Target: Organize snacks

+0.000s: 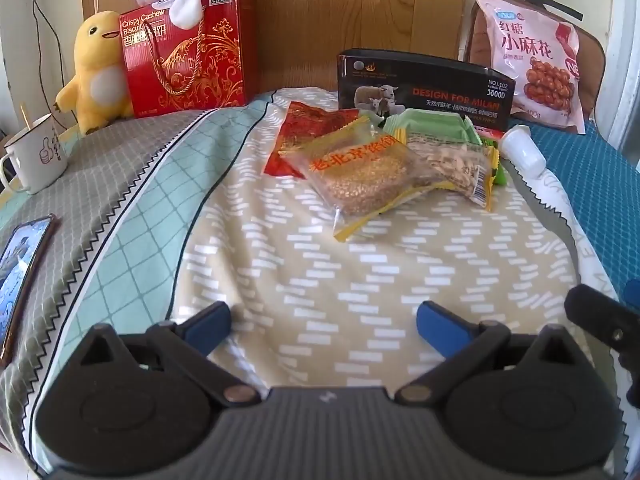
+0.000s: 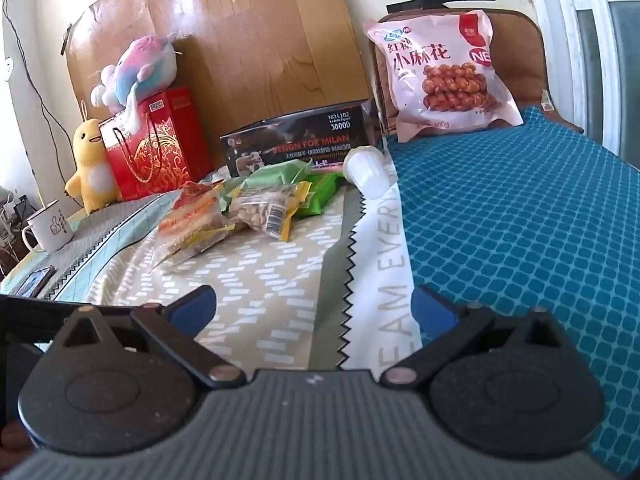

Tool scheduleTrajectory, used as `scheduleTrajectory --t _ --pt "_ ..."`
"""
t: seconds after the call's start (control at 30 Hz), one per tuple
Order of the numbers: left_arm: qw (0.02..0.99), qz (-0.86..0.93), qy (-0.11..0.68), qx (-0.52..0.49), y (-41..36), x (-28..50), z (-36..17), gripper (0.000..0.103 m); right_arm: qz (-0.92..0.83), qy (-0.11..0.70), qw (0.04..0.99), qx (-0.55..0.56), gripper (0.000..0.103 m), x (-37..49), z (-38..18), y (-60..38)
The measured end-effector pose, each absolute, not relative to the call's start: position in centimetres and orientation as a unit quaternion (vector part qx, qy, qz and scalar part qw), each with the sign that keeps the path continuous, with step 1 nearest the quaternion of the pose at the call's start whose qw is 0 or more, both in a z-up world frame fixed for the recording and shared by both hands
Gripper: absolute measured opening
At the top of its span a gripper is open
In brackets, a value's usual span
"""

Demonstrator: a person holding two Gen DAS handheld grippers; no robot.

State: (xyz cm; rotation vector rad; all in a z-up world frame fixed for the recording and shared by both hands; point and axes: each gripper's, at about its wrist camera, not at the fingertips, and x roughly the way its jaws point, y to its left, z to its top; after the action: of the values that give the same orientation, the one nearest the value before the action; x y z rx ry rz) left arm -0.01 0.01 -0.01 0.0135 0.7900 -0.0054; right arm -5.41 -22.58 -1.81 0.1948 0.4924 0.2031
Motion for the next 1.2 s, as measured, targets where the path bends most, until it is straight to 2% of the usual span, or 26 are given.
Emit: scheduleTrajectory --t 0.17,0.4,0.7,1.2 --pt "0.924 -0.004 0.383 0.003 0.24 -0.06 -0.18 0.103 0.102 0.247 0.959 0.093 0.099 -5.37 -2.01 -22.29" --pt "0.925 -0.005 0.380 0.003 -0.06 -0.21 -0.07 0.103 0.103 0.269 0.954 0.084 0.103 -4.96 -2.53 -21.85" --pt "0.924 -0.005 0.383 0.003 -0.09 -0.45 0.07 0.103 0.118 0.261 0.951 0.119 0.103 -5.12 -2.49 -22.67" --pt "0.921 -0.008 0.388 -0.003 0.10 -0.56 0.12 0.103 0.116 0.260 0.952 0.116 0.103 -5.05 -2.57 -22.57"
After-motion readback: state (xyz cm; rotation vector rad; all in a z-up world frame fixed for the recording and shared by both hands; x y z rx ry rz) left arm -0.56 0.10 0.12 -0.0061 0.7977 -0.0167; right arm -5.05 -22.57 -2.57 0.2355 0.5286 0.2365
